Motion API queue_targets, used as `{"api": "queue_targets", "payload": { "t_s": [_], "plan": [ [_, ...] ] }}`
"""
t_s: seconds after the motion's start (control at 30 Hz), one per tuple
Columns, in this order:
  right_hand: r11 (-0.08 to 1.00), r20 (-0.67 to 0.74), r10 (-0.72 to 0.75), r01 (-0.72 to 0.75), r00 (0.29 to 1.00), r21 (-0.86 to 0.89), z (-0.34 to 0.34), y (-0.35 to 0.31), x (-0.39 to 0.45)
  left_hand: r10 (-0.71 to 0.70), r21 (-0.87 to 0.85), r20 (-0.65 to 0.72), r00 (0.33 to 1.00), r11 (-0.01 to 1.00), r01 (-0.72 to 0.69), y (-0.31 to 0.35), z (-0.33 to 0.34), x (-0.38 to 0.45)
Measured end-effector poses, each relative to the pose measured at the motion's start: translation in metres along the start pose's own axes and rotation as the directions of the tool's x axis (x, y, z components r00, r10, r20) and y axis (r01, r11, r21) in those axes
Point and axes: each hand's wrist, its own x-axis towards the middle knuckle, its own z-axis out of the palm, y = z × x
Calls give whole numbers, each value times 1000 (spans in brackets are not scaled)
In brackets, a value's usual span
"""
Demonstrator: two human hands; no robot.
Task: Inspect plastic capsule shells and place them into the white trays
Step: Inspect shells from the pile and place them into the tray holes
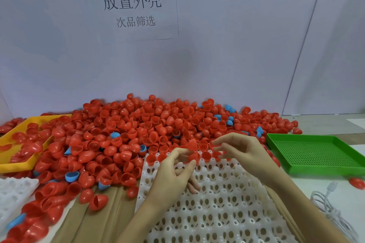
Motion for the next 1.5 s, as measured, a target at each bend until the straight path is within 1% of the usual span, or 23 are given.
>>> {"api": "queue_targets", "payload": {
  "t_s": [0.07, 0.17, 0.23, 0.3, 0.37, 0.43, 0.57, 0.7, 0.77, 0.83, 0.9, 1.0, 1.07, 1.13, 1.27, 1.37, 1.5],
  "plan": [
    [999, 48, -33, 32, 998, 26, 4, -3, -6, -4, 0, 15, 1000, 1000, 4, 1, 0, 0],
    [992, 172, -82, 64, 982, 107, 11, -10, -10, -7, -15, 46, 999, 1000, 8, 4, -1, 0],
    [991, 235, -115, 95, 965, 96, 18, -11, -12, -17, -45, 93, 996, 999, 22, 5, -2, -1],
    [991, 227, -135, 130, 965, 38, 23, -9, -14, -34, -96, 142, 989, 994, 48, 7, -4, -2],
    [991, 182, -127, 132, 975, -14, 25, -8, -16, -44, -125, 170, 984, 990, 66, 8, -5, -3],
    [991, 165, -121, 127, 979, -28, 26, -8, -18, -49, -139, 182, 982, 988, 74, 10, -4, -4],
    [994, 168, -106, 105, 980, 18, 27, -12, -21, -70, -134, 159, 985, 987, 92, 12, -1, -6],
    [998, 158, -63, 60, 985, 29, 28, -11, -22, -82, -136, 148, 986, 985, 103, 13, 0, -6],
    [997, 164, -30, 18, 986, 72, 27, -11, -22, -80, -134, 137, 987, 986, 98, 13, 1, -7],
    [983, 179, 27, -58, 983, 171, 24, -12, -22, -50, -124, 116, 992, 990, 64, 14, 1, -8],
    [954, 224, 87, -146, 971, 262, 21, -11, -22, 31, -113, 83, 996, 993, -22, 14, 2, -8],
    [926, 260, 132, -213, 957, 313, 19, -9, -22, 168, -67, 55, 984, 984, -165, 16, 1, -7],
    [909, 259, 147, -234, 955, 346, 19, -9, -22, 198, -28, 49, 979, 980, -197, 16, 1, -8],
    [891, 283, 145, -250, 948, 379, 19, -11, -22, 184, 8, 28, 982, 983, -184, 15, 1, -8],
    [904, 347, 81, -215, 934, 369, 20, -16, -24, 153, 28, 7, 988, 988, -153, 13, 3, -7],
    [926, 316, 41, -155, 948, 345, 20, -19, -25, 150, 50, 4, 989, 987, -150, 12, 2, -6],
    [959, 286, 11, -91, 958, 267, 20, -23, -26, 112, -2, 53, 992, 994, -112, 11, 3, -6]
  ]
}}
